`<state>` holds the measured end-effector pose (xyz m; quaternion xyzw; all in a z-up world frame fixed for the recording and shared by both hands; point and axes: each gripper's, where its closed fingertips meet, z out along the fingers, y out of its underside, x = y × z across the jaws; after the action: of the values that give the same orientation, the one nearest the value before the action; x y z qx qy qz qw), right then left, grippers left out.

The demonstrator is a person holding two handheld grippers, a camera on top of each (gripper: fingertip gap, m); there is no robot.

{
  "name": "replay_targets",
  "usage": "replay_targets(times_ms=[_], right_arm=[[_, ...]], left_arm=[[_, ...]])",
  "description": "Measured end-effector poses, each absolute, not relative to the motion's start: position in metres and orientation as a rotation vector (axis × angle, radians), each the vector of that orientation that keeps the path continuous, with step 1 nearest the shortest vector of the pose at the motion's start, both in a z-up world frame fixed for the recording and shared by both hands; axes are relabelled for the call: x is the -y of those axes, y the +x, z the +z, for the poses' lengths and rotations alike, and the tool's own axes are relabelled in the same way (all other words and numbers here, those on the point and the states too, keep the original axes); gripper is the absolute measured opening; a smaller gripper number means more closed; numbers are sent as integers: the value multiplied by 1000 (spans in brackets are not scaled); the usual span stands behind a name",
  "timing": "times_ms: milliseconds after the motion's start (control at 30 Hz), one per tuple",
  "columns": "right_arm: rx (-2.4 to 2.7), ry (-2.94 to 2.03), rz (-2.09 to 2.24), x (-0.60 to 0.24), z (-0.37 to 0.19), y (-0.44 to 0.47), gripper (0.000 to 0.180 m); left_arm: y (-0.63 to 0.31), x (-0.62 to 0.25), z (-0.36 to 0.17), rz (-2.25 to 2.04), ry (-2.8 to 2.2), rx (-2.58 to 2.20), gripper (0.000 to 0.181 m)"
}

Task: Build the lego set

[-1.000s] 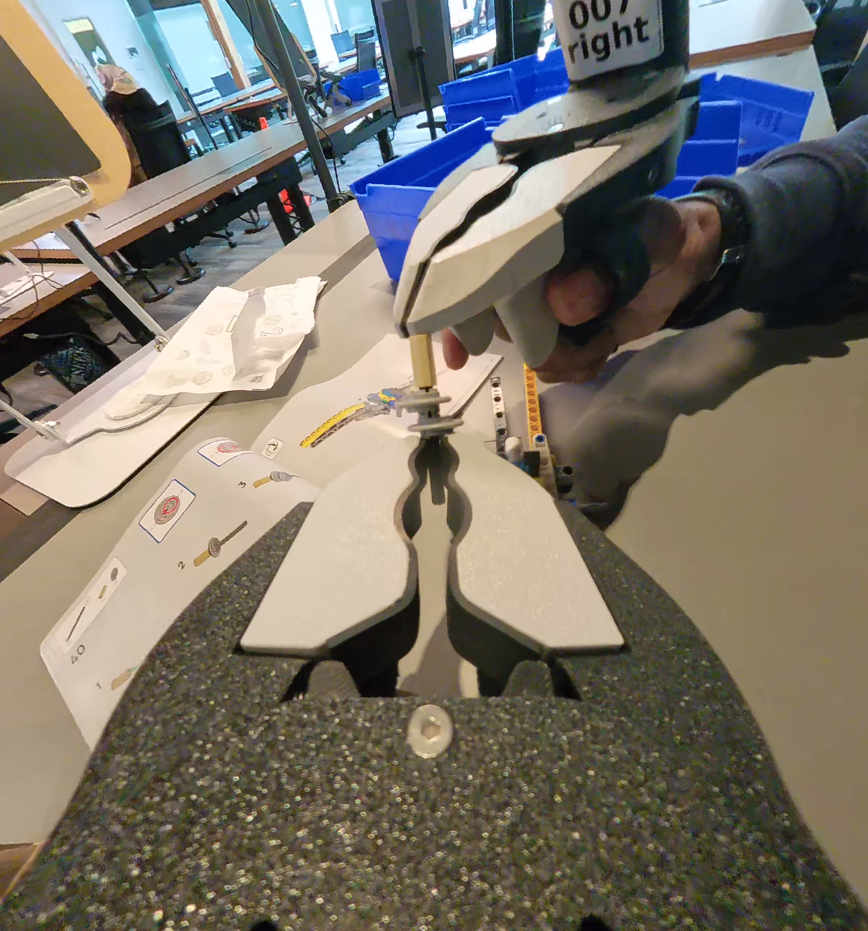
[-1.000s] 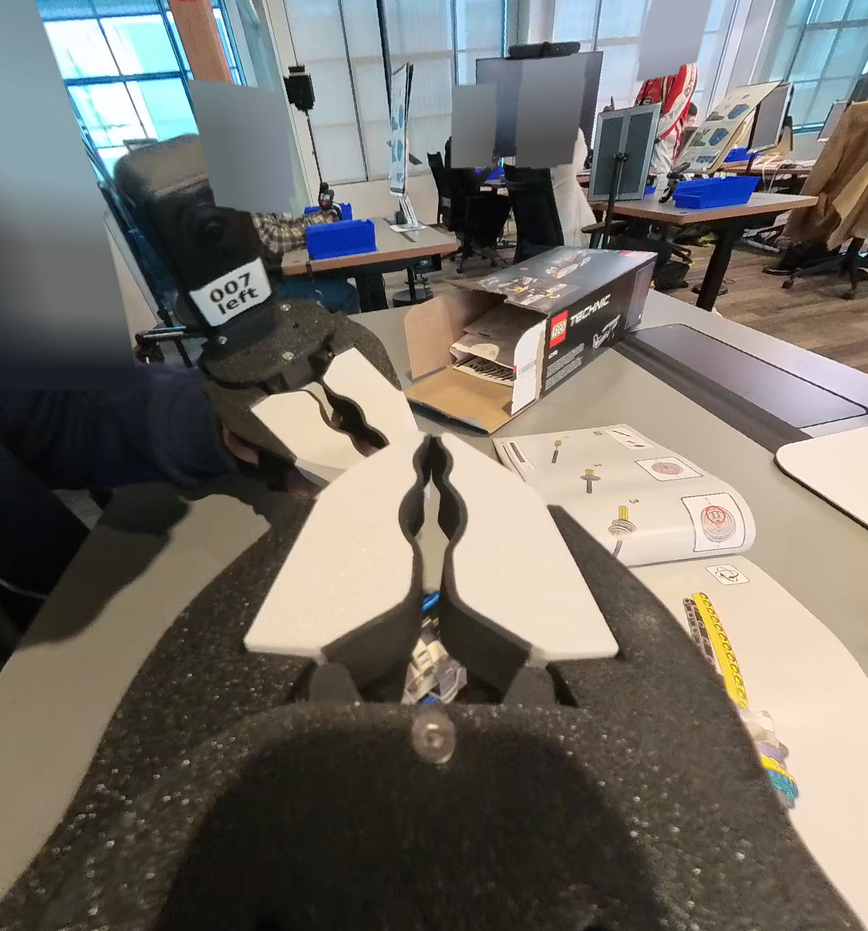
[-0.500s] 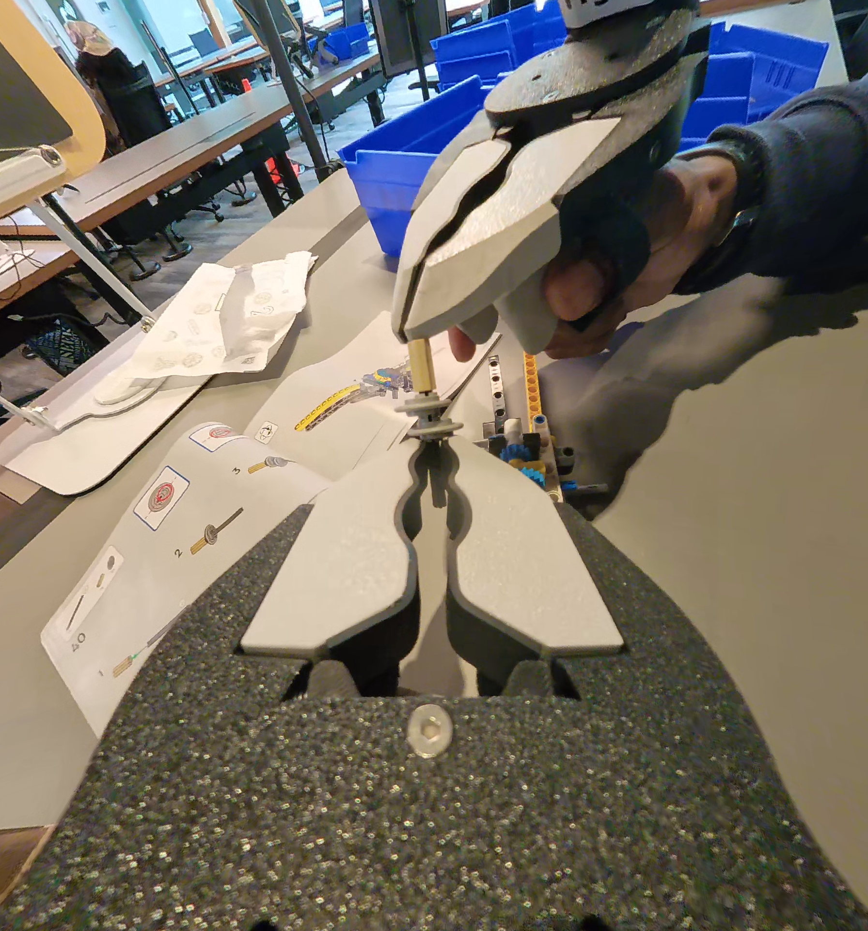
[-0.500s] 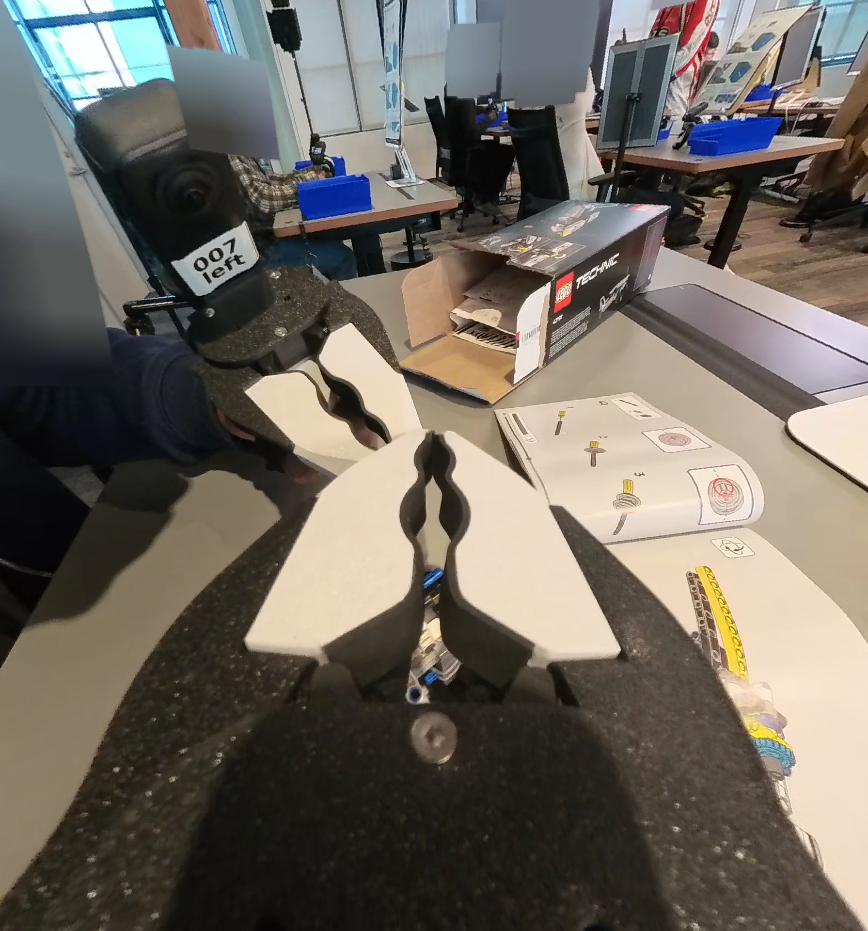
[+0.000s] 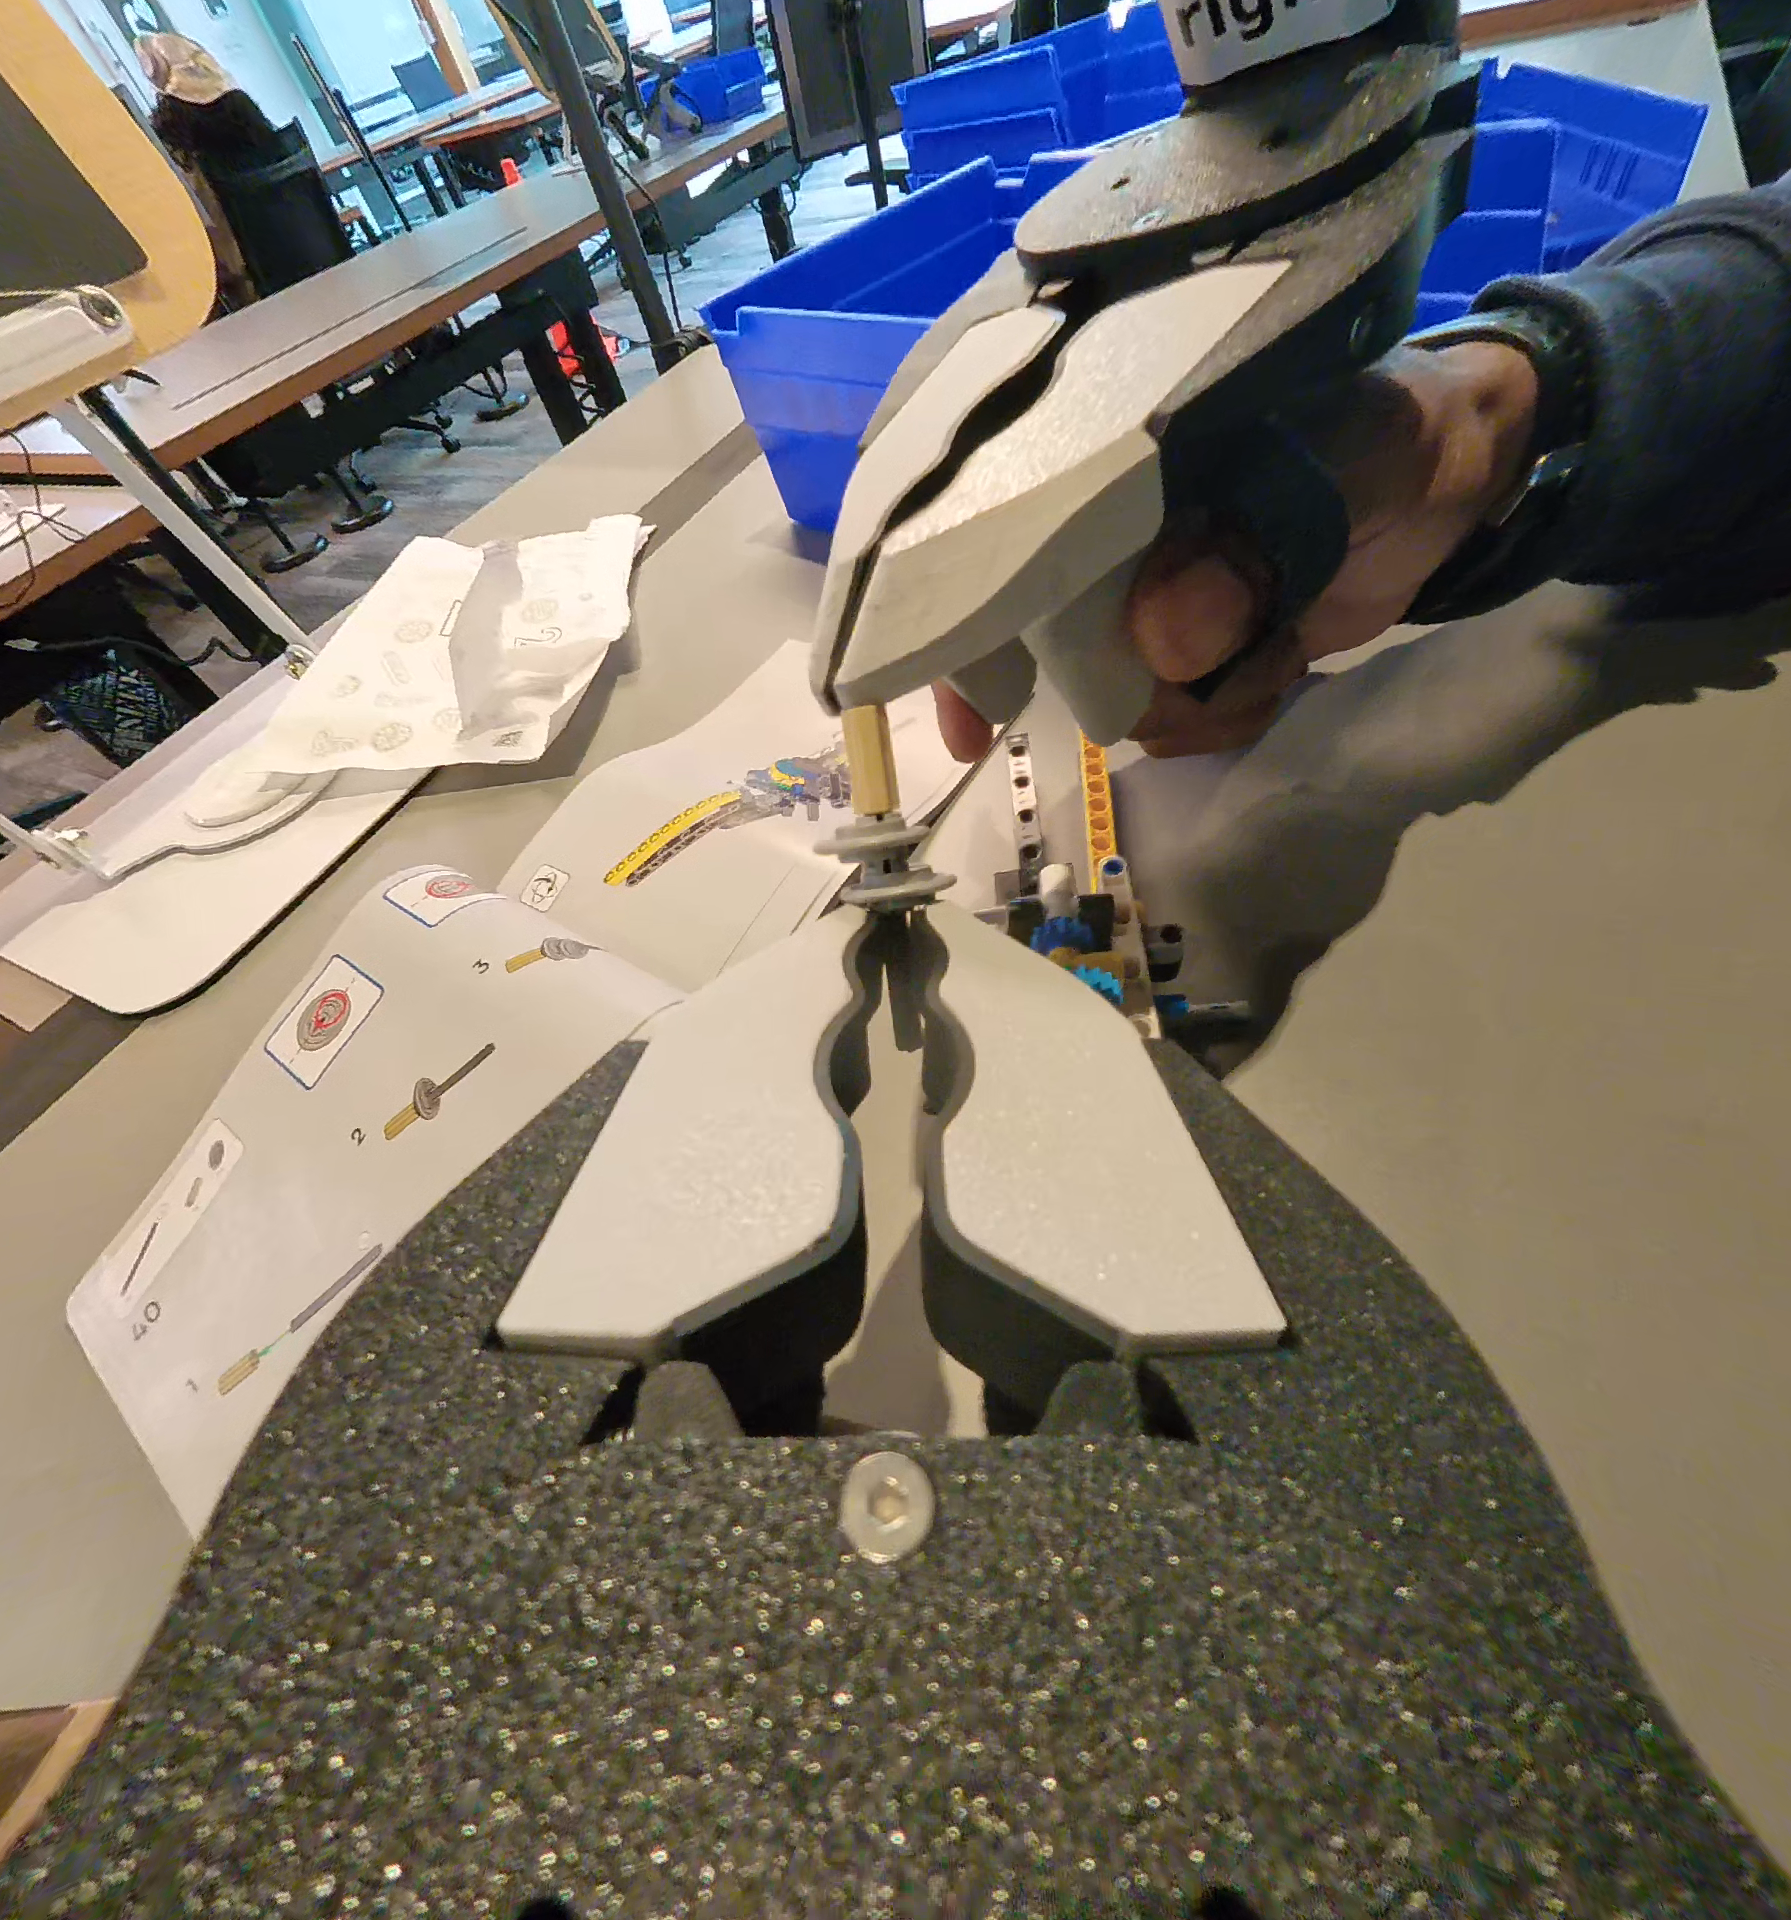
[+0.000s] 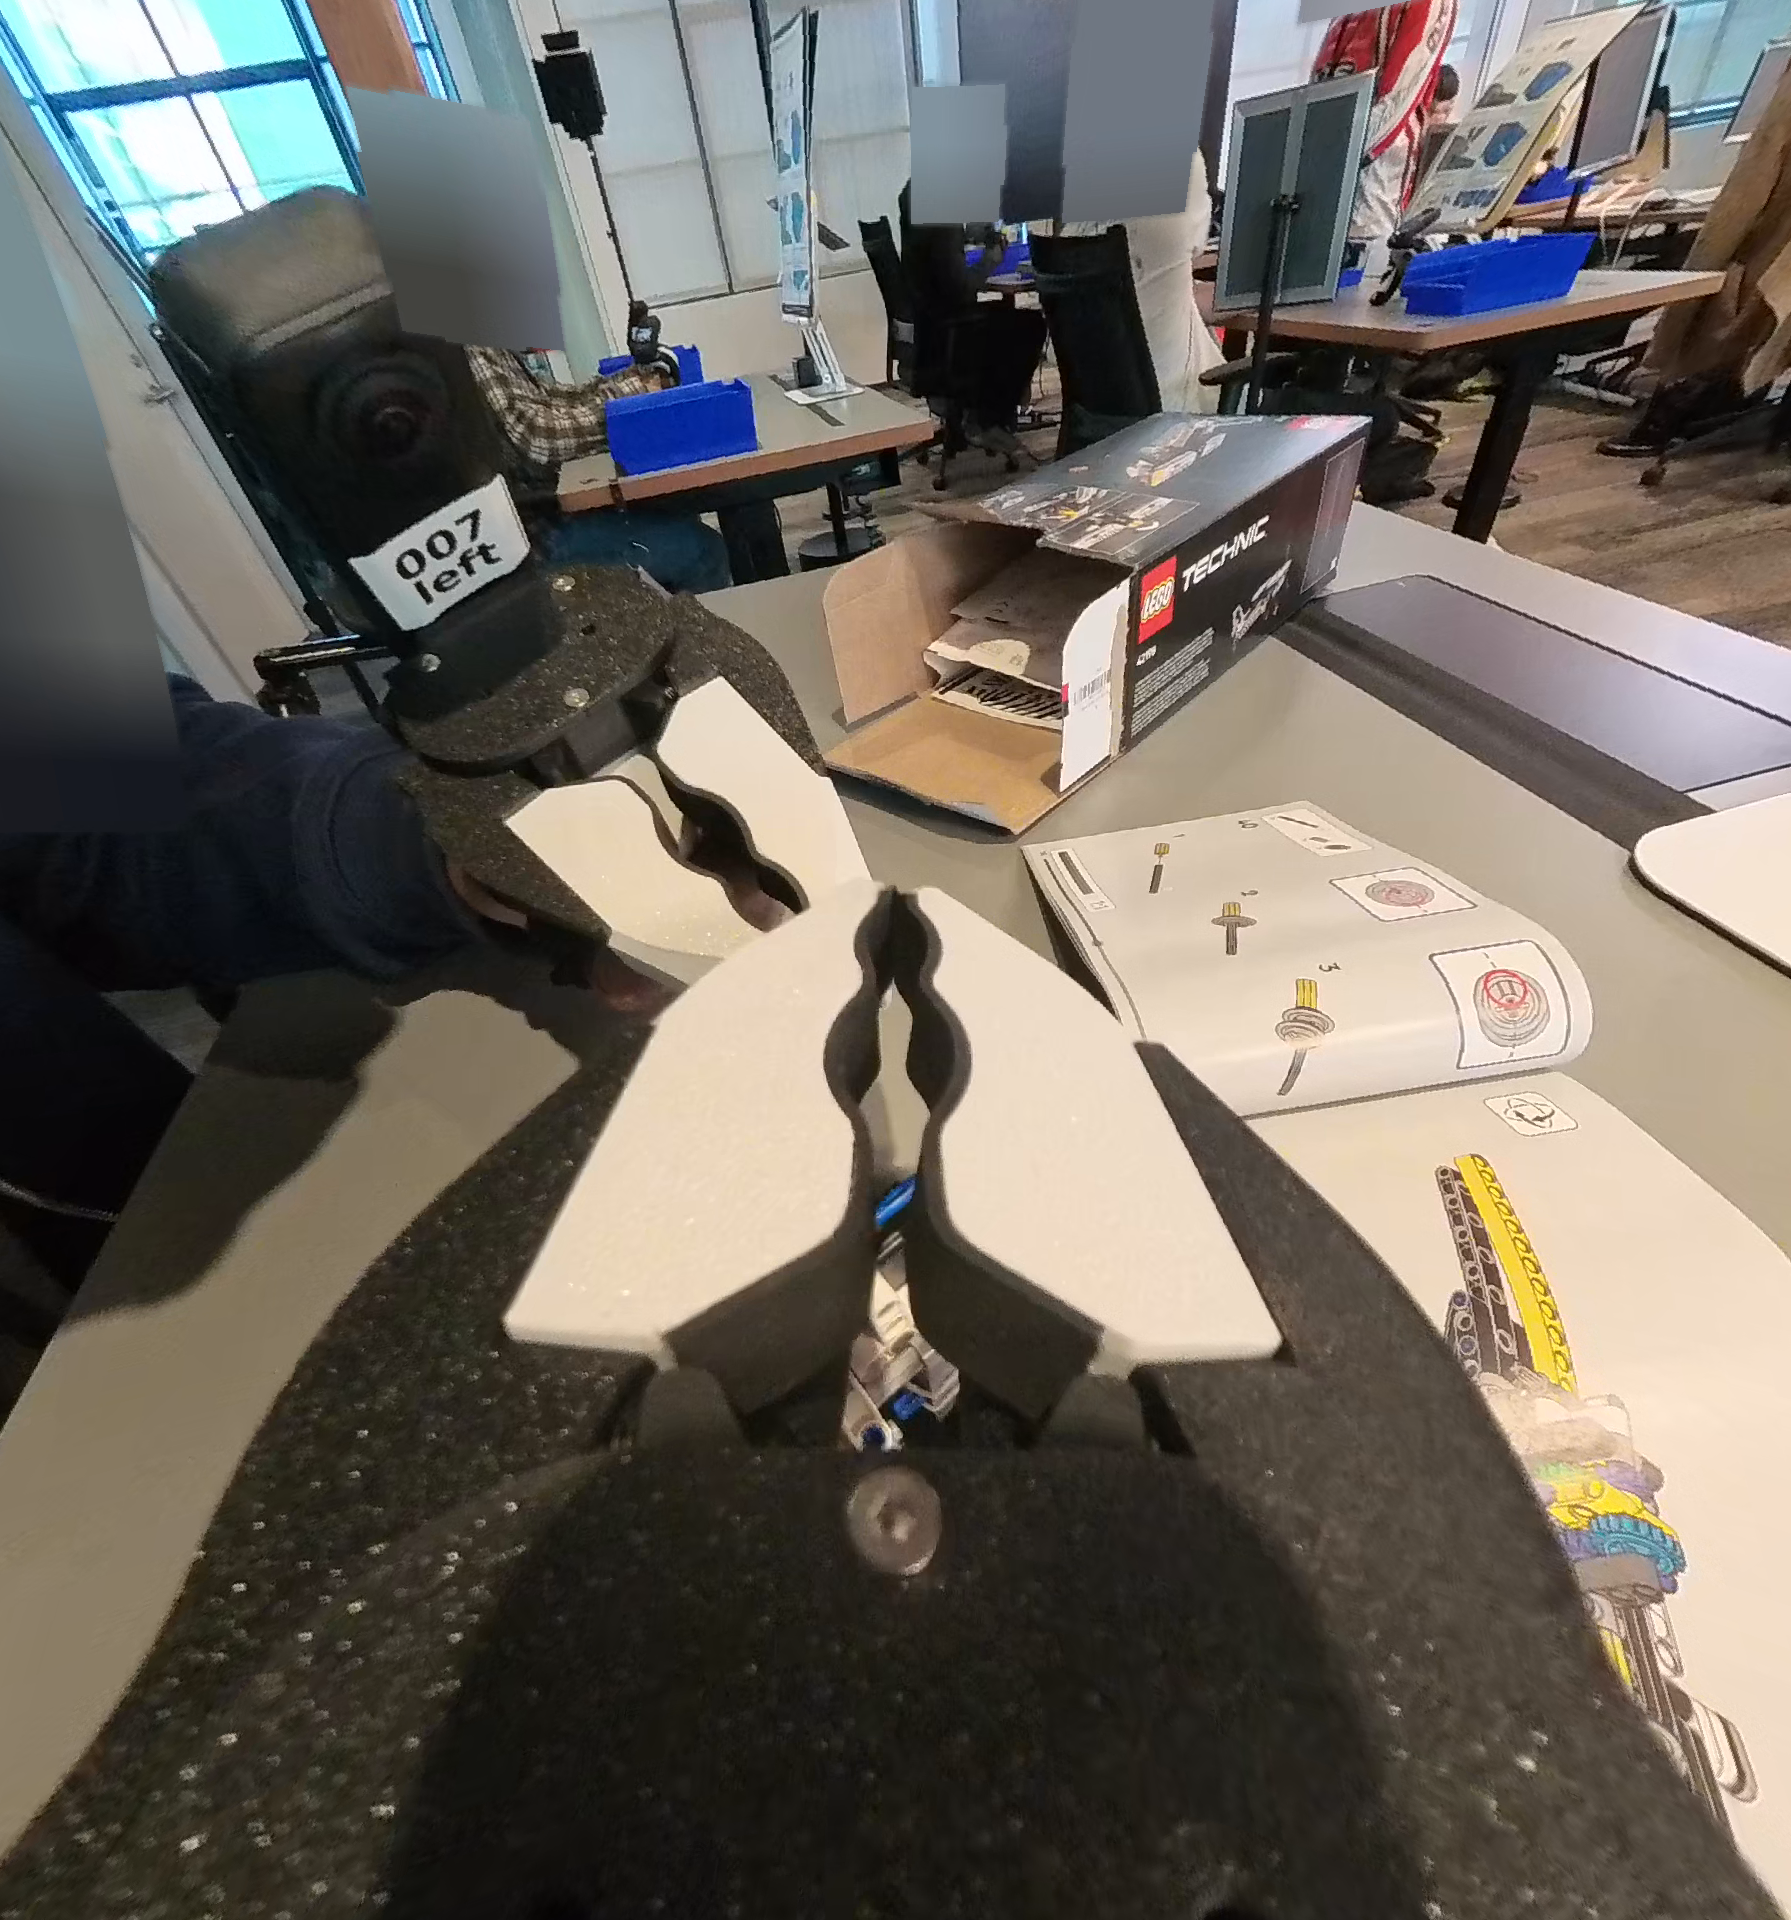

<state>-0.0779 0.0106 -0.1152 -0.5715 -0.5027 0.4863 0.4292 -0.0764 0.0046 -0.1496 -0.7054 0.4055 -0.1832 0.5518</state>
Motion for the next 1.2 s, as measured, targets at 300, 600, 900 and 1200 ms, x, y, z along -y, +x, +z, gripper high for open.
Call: replay_targets(times_ms=[300, 600, 900, 1200], right_arm=[[1243, -1431, 1227, -11, -116, -78, 1], [1236, -1438, 1235, -11, -117, -78, 1], [1225, -1450, 1266, -12, -116, -77, 1], [1125, -1431, 1369, -13, -105, -77, 6]], left_arm=[[-77, -4, -150, -443, -1674, -961, 2], [-77, -4, -150, -436, -1676, -967, 2], [-75, -4, -152, -447, -1668, -977, 4], [-81, -8, -147, -452, -1677, -950, 4]])
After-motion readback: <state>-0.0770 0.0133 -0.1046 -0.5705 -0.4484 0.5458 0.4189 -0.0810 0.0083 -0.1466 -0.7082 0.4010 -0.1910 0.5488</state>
